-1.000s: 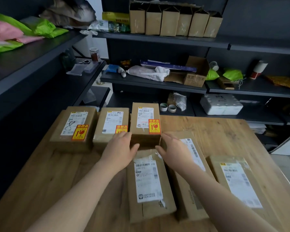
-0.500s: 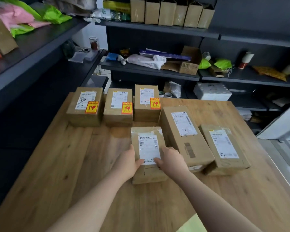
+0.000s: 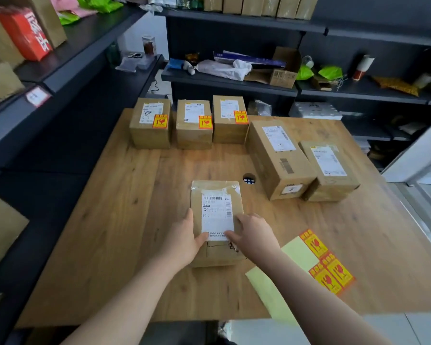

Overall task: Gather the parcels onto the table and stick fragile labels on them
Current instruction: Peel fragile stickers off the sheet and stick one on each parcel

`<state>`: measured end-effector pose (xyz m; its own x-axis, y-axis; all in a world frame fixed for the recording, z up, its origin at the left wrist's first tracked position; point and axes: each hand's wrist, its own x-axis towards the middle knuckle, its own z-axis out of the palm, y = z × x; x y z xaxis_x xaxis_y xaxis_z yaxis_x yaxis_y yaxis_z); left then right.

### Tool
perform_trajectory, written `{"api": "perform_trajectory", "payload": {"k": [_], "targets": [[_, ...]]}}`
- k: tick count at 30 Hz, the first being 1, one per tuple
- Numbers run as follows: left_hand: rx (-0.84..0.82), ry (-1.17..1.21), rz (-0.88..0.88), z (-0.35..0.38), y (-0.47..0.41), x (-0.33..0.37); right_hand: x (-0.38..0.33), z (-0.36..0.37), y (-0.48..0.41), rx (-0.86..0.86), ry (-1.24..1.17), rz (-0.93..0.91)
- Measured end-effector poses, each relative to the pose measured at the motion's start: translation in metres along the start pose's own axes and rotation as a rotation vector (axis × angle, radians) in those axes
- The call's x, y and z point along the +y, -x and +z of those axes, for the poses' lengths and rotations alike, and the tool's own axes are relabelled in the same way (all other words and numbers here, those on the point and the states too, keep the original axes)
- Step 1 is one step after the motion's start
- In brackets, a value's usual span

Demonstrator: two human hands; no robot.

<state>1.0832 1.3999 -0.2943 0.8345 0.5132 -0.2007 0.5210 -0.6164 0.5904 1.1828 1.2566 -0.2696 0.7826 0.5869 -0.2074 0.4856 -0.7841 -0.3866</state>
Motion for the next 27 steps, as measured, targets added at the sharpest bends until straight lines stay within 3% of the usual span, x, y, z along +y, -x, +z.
{"api": "perform_trajectory", "payload": {"k": [6, 9, 13, 17, 22, 27], "targets": [[-0.051, -0.034, -0.023, 0.003, 0.021, -0.007, -0.001, 0.014, 0.022, -0.003, -0.031, 0.026], [0.027, -0.141, 0.032, -0.002, 0.025, -0.006, 0.012, 0.011, 0.032, 0.029, -0.039, 0.004], [0.152, -0.153, 0.129, 0.001, 0.028, 0.015, 0.053, -0.002, 0.043, 0.113, -0.015, 0.028], [0.167, -0.025, 0.295, 0.027, 0.04, 0.065, 0.124, -0.01, 0.053, 0.116, 0.015, 0.118], [-0.038, -0.028, 0.417, 0.097, 0.052, 0.12, 0.214, -0.02, 0.064, -0.092, 0.149, 0.24], [-0.268, -0.271, 0.131, 0.178, 0.042, 0.134, 0.267, -0.017, 0.06, -0.221, 0.143, 0.213]]}}
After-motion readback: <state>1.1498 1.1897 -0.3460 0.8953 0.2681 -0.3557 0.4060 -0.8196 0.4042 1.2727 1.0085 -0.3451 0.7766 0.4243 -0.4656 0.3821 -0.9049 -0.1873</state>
